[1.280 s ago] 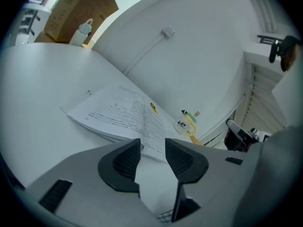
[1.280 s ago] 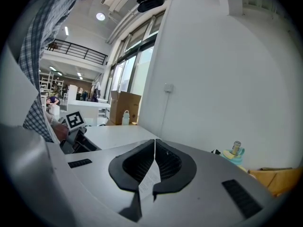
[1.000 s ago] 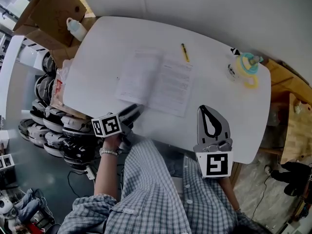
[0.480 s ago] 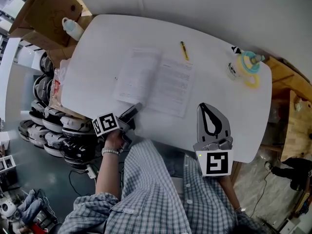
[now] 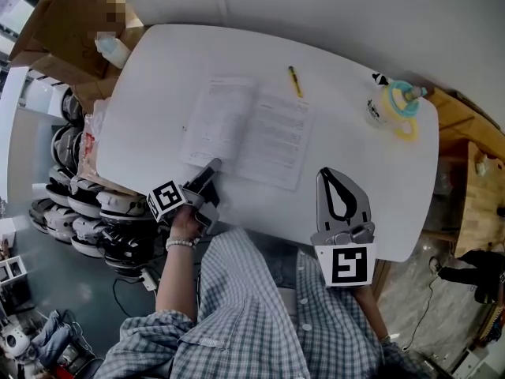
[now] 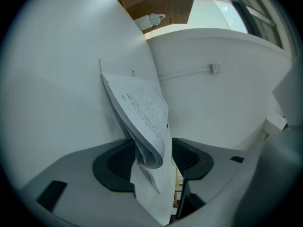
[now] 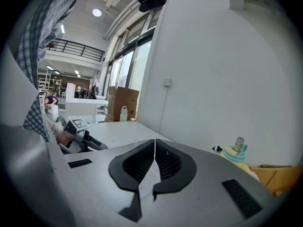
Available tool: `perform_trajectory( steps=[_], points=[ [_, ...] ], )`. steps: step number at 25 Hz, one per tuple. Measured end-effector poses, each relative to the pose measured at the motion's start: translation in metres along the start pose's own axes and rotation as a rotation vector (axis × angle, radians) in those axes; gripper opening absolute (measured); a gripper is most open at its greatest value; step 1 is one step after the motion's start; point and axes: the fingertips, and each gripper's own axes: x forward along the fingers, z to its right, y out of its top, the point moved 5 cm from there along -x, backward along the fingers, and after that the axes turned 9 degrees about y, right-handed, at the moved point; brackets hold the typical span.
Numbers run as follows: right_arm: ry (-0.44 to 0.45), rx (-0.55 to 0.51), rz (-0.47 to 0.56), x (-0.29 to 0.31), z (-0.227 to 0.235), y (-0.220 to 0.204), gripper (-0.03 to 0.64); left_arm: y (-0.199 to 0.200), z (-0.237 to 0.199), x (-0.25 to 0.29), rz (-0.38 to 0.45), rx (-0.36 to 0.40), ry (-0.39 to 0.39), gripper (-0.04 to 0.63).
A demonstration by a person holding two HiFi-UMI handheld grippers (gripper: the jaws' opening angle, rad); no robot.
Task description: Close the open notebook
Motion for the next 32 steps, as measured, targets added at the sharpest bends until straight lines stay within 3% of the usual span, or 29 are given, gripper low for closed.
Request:
perform_trajectory(
  steps=[2, 5, 9, 13, 25, 32],
  points=[
    [-0.002, 0.011, -0.014, -0.001, 0.0, -0.002, 0.023, 0.0, -0.003, 0.0, 0.009, -0.017, 0.011, 0.236],
    [-0.001, 0.003, -0.013, -0.001, 0.002, -0.003, 0.023, 0.0, -0.007, 0.001, 0.025, -0.024, 0.031, 0.145],
    [0.003, -0.004, -0.015, -0.003, 0.001, -0.004, 0.023, -0.001, -0.009, -0.001, 0.076, -0.06, 0.005, 0.082],
    [0.004, 0.001, -0.015, -0.005, -0.001, -0.005, 0.023, -0.001, -0.003, -0.002, 0.112, -0.015, 0.01, 0.048],
    [-0.002, -0.014, 0.002, -0.015, -0.006, -0.001, 0.023, -0.01, 0.028, -0.004, 0.083, 0.303, 0.128, 0.032],
    [-0.007, -0.024, 0.004, -0.021, -0.007, -0.002, 0.023, -0.024, 0.043, 0.001, -0.014, 0.595, 0.226, 0.025]
  ],
)
